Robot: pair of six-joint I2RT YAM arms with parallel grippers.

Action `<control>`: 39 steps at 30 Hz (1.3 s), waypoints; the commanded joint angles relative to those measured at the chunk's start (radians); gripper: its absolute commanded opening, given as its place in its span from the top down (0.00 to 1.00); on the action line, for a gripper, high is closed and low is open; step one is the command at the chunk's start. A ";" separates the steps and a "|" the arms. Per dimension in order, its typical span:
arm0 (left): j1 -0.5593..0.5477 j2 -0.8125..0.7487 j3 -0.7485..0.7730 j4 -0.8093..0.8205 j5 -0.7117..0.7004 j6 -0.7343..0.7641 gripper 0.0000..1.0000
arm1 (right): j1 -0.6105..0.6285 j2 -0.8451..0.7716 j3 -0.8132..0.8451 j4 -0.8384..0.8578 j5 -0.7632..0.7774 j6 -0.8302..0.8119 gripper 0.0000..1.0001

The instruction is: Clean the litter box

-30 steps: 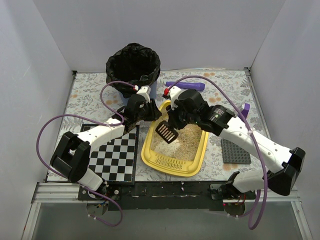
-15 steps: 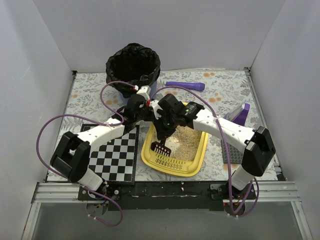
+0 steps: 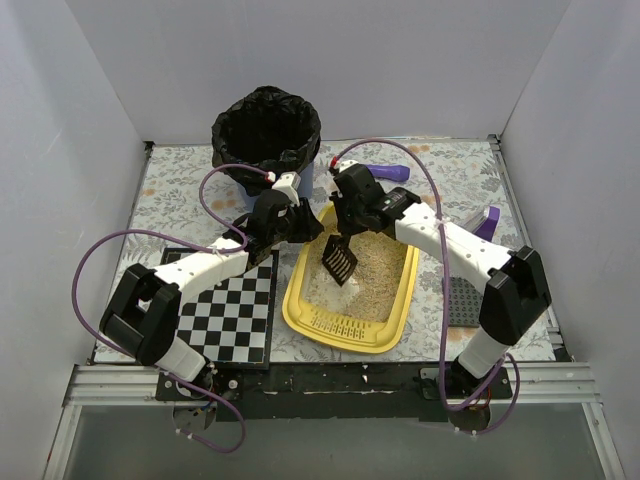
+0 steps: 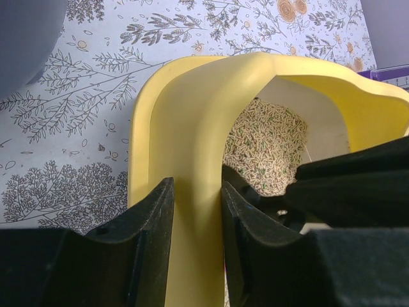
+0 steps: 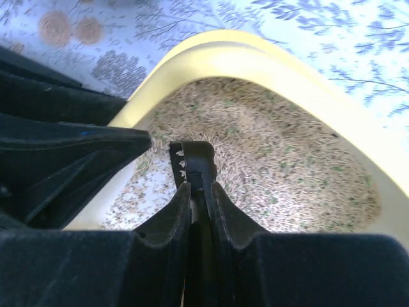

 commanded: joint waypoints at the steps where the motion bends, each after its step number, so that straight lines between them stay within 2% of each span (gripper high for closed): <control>1: -0.006 -0.050 -0.034 -0.067 0.084 -0.034 0.91 | -0.025 -0.073 0.000 0.022 0.213 -0.052 0.99; 5: -0.006 -0.053 -0.034 -0.067 0.079 -0.029 0.92 | -0.023 -0.177 -0.041 0.022 0.087 -0.067 0.99; 11: -0.008 -0.055 -0.033 -0.067 0.065 -0.020 0.92 | -0.016 -0.279 -0.136 0.057 -0.405 -0.125 0.99; 14: -0.006 -0.053 -0.031 -0.041 0.062 -0.015 0.92 | 0.024 -0.256 -0.155 0.052 -0.528 -0.148 0.99; 20: -0.008 -0.042 -0.022 -0.035 0.074 -0.018 0.92 | 0.081 -0.107 -0.127 0.072 -0.726 -0.164 0.99; 23: -0.006 -0.041 -0.021 -0.036 0.079 -0.020 0.93 | 0.081 -0.052 -0.130 0.109 -0.681 -0.152 0.99; 26: -0.006 -0.041 -0.022 -0.036 0.082 -0.023 0.93 | 0.075 -0.010 -0.115 0.085 -0.515 -0.130 0.99; 30: -0.008 -0.047 -0.030 -0.032 0.080 -0.025 0.93 | 0.038 -0.041 -0.120 0.060 -0.163 -0.072 0.99; 34: -0.008 -0.047 -0.030 -0.030 0.079 -0.023 0.94 | 0.000 -0.130 -0.106 0.057 0.094 -0.062 0.99; 36: -0.006 -0.046 -0.033 -0.029 0.077 -0.023 0.93 | -0.002 -0.194 -0.098 0.080 0.122 -0.089 0.99; 39: -0.008 -0.049 -0.030 -0.029 0.073 -0.022 0.94 | -0.002 -0.280 -0.110 0.126 0.027 -0.101 0.99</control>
